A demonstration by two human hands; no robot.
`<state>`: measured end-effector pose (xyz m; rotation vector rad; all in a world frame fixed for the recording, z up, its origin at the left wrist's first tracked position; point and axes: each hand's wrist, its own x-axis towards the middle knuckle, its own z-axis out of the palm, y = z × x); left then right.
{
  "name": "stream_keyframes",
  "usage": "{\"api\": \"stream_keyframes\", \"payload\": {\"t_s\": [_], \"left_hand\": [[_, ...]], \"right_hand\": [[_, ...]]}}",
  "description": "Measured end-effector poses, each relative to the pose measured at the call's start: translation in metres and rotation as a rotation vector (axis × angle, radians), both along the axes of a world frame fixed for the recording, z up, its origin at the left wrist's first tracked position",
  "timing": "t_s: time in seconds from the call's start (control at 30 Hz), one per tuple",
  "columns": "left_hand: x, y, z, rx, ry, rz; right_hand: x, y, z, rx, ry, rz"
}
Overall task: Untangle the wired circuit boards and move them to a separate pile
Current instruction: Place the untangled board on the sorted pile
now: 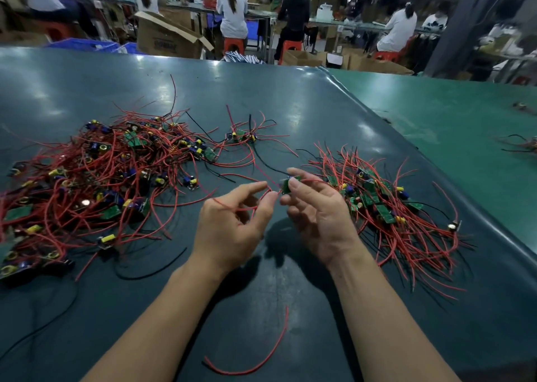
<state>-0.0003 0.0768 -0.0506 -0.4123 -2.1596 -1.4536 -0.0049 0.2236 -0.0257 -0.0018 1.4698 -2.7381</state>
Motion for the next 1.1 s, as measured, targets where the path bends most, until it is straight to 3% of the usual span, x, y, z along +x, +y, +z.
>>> {"api": "stream_keyframes", "payload": {"t_s": [0.1, 0.2, 0.3, 0.4, 0.53, 0.67, 0.9, 1.1], "left_hand": [[-0.007, 0.0, -0.002, 0.018, -0.014, -0.02], [-0.01, -0.003, -0.005, 0.053, -0.032, -0.014], [-0.009, -0.003, -0.005, 0.145, -0.121, -0.082], [-0.008, -0.004, -0.004, 0.133, -0.077, -0.099], [-0.009, -0.006, -0.005, 0.116, -0.077, -0.086], [-0.007, -0.004, -0.002, 0.218, -0.159, -0.139], [-0.008, -0.007, 0.005, 0.461, -0.253, -0.046], [-0.003, -0.005, 0.006, 0.522, -0.241, -0.103]], "right_hand": [[0.001, -0.006, -0.002, 0.153, 0.004, 0.088], [0.003, -0.007, -0.005, 0.275, 0.051, 0.043], [0.003, -0.005, -0.007, 0.318, 0.086, 0.074], [0.003, -0.003, -0.006, 0.328, 0.079, 0.133], [0.003, -0.004, -0.004, 0.277, 0.059, 0.193], [0.002, -0.005, -0.004, 0.282, 0.025, 0.086], [0.001, -0.001, 0.002, 0.075, -0.017, -0.016], [-0.001, -0.001, 0.0, -0.05, -0.123, -0.084]]}}
